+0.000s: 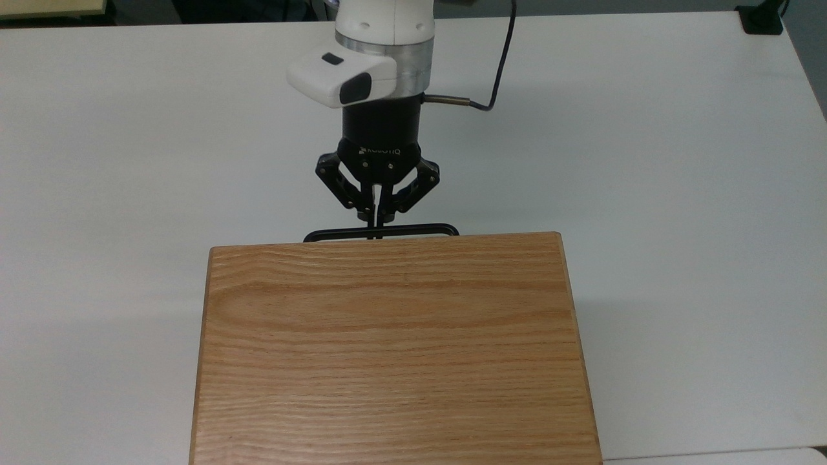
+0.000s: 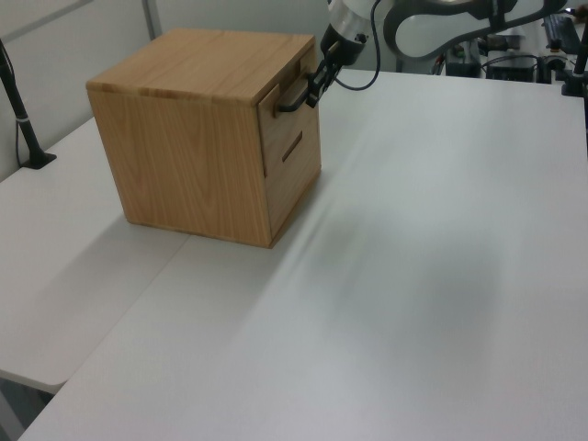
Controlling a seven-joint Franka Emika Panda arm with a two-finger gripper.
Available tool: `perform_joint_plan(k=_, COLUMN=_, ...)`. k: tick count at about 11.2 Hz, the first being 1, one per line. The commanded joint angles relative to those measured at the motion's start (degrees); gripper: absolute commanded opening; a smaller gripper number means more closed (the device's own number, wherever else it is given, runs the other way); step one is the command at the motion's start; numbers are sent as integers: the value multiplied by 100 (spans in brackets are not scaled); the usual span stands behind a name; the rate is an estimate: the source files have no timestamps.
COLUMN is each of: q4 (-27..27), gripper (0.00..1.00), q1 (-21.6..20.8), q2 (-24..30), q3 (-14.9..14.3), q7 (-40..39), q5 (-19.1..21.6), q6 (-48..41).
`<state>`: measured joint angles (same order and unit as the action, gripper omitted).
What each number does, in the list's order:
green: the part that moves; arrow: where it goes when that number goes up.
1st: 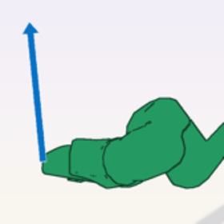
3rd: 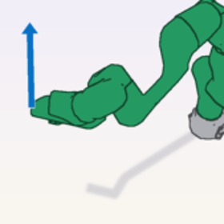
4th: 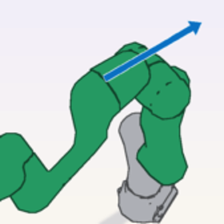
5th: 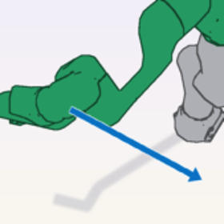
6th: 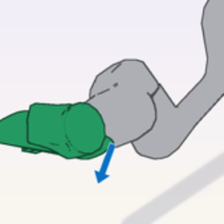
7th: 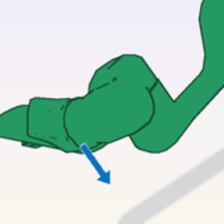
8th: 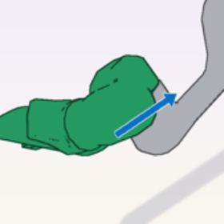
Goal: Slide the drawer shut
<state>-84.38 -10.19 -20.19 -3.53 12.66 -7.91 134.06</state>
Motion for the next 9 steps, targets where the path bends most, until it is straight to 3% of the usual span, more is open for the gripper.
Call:
perform_joint_plan(k=1, q4=-271, gripper=34, q1=104, q2=918, q3=45, q7=70, q5=104, q6=-1910)
perform_joint_plan(k=2, q4=-281, gripper=63, q1=183, q2=1156, q3=45, q7=-35, q5=375, q6=-2623)
perform_joint_plan(k=3, q4=-324, gripper=86, q1=323, q2=1410, q3=45, q7=-79, q5=448, q6=-3196)
perform_joint_plan(k=4, q4=-385, gripper=100, q1=420, q2=1561, q3=45, q7=-80, q5=457, q6=-3532)
perform_joint_plan(k=6, q4=-596, gripper=100, q1=509, q2=1956, q3=45, q7=-124, q5=422, q6=-4123)
perform_joint_plan(k=9, q4=-720, gripper=100, q1=711, q2=2037, q3=28, q7=-370, q5=448, q6=-4309)
